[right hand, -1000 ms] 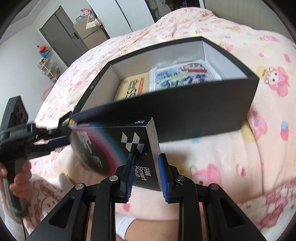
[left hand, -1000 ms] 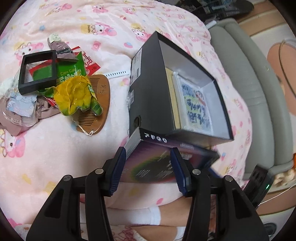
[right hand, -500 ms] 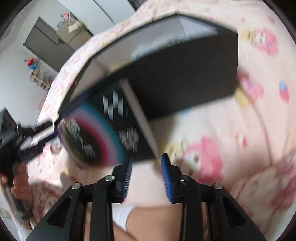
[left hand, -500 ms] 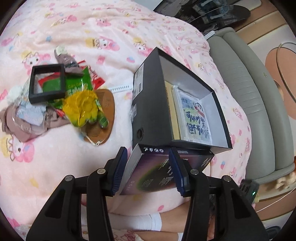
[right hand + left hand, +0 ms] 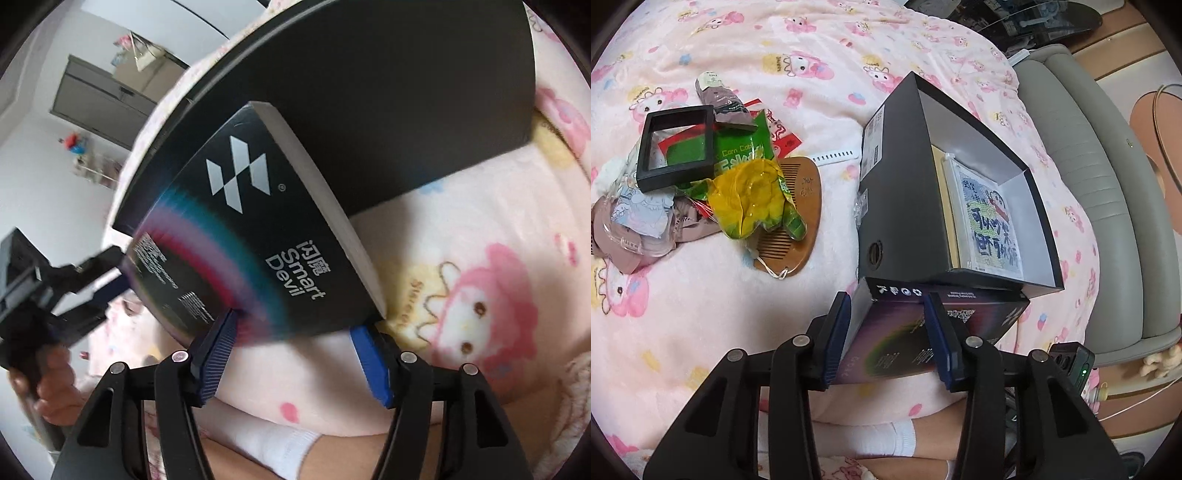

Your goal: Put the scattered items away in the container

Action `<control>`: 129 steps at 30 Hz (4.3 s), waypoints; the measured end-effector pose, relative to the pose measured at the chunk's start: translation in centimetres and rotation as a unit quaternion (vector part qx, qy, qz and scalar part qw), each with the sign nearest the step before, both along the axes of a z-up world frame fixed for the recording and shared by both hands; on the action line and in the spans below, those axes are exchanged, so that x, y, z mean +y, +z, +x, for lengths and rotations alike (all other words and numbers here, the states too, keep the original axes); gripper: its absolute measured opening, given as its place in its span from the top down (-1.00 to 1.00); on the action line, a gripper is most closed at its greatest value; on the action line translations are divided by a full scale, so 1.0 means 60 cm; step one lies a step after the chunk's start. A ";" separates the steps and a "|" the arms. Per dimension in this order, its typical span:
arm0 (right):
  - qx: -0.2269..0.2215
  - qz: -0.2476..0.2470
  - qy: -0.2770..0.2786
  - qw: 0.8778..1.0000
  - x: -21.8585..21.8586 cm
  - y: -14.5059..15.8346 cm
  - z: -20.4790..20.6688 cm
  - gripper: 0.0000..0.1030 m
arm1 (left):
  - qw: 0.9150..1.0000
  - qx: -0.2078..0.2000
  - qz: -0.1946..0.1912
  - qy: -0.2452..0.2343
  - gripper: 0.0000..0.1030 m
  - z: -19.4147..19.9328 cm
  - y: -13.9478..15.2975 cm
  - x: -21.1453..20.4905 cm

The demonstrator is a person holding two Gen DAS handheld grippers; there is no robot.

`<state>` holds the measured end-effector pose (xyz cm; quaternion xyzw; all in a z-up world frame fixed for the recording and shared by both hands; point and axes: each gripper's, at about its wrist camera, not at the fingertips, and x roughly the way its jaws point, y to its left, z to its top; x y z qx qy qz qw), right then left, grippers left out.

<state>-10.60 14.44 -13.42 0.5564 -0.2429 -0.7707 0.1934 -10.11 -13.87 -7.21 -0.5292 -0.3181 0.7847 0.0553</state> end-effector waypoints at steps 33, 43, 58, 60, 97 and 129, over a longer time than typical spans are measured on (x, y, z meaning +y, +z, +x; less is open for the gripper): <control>0.141 -0.051 -0.043 0.988 0.082 0.102 0.018 -0.02 | 0.998 -0.028 0.004 -0.054 0.21 0.005 -0.007 0.038; 0.228 0.008 0.036 0.973 -0.005 0.207 -0.032 -0.03 | 0.994 -0.051 -0.018 -0.090 0.05 0.003 -0.020 0.067; 0.166 0.031 0.104 0.980 -0.051 0.102 -0.021 -0.03 | 0.998 0.000 -0.045 -0.040 -0.08 0.016 0.011 0.043; 0.146 0.024 0.118 0.982 -0.059 0.077 -0.026 -0.03 | 0.998 0.004 -0.038 -0.044 -0.08 0.009 0.012 0.046; 0.181 0.053 0.070 0.979 -0.002 0.221 -0.067 0.28 | 0.982 0.114 -0.086 -0.124 0.06 -0.035 0.149 0.132; 0.056 0.250 0.134 0.957 -0.042 0.115 -0.285 0.27 | 0.967 0.041 -0.234 -0.090 0.10 -0.179 0.069 0.130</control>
